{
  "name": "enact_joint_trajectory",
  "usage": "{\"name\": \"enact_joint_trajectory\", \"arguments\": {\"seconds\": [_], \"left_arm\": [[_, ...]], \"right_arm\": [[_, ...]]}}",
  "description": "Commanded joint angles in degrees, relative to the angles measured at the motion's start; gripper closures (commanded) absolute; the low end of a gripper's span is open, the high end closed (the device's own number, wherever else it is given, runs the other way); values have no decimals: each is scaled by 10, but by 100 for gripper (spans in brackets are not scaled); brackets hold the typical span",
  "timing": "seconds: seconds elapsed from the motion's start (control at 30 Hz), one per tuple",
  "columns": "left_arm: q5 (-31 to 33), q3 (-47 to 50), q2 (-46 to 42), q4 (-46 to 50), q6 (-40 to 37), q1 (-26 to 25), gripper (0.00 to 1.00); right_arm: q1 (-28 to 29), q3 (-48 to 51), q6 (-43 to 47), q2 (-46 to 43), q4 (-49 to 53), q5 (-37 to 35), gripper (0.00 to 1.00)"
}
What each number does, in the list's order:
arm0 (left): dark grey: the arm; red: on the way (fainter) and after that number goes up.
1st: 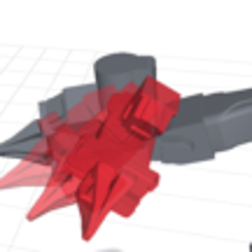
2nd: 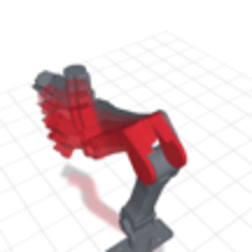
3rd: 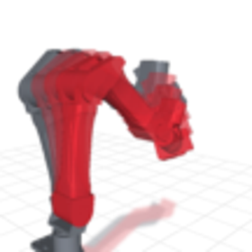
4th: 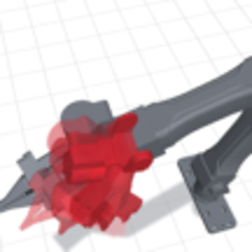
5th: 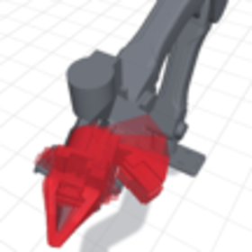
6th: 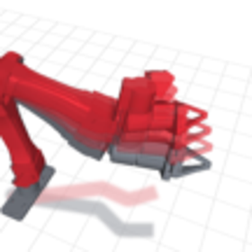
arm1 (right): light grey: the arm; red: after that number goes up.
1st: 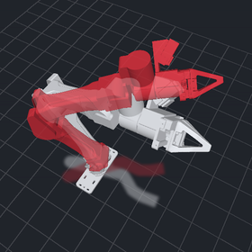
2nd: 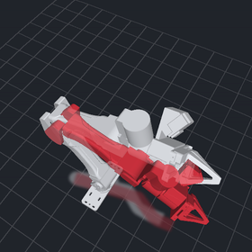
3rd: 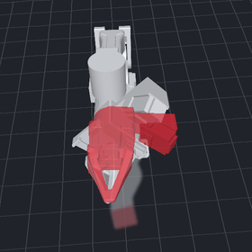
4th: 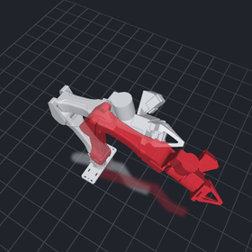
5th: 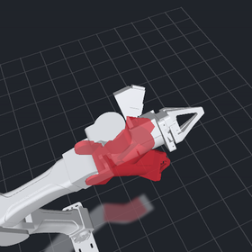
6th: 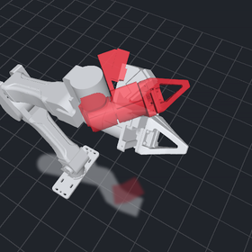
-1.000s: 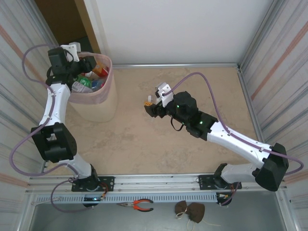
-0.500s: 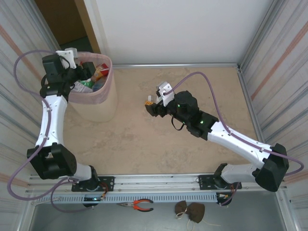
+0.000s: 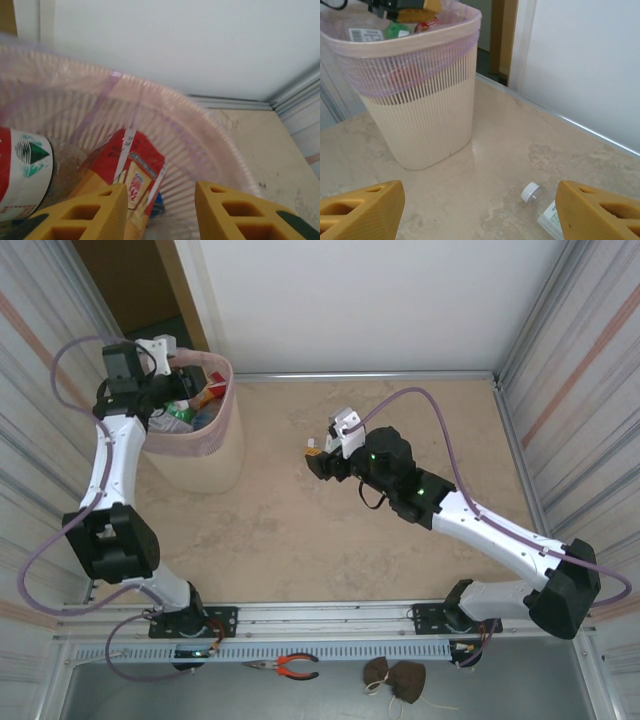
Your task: Put the plastic bottles in the bin
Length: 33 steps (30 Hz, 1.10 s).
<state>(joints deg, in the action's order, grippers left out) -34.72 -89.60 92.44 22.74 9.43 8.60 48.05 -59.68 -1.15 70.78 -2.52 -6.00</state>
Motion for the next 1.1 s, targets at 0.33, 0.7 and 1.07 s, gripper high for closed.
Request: {"name": "enact_joint_trajectory", "arguments": {"seconds": [0.33, 0.7, 1.07], "left_arm": [[-76, 16, -20, -8, 55, 37, 58], [-92, -7, -112, 23, 52, 61, 54], [-114, 16, -201, 69, 42, 62, 50]], "right_arm": [[-66, -25, -33, 21, 58, 27, 22], [-160, -32, -33, 53, 94, 64, 22], [-248, -80, 146, 165, 158, 165, 22]]}}
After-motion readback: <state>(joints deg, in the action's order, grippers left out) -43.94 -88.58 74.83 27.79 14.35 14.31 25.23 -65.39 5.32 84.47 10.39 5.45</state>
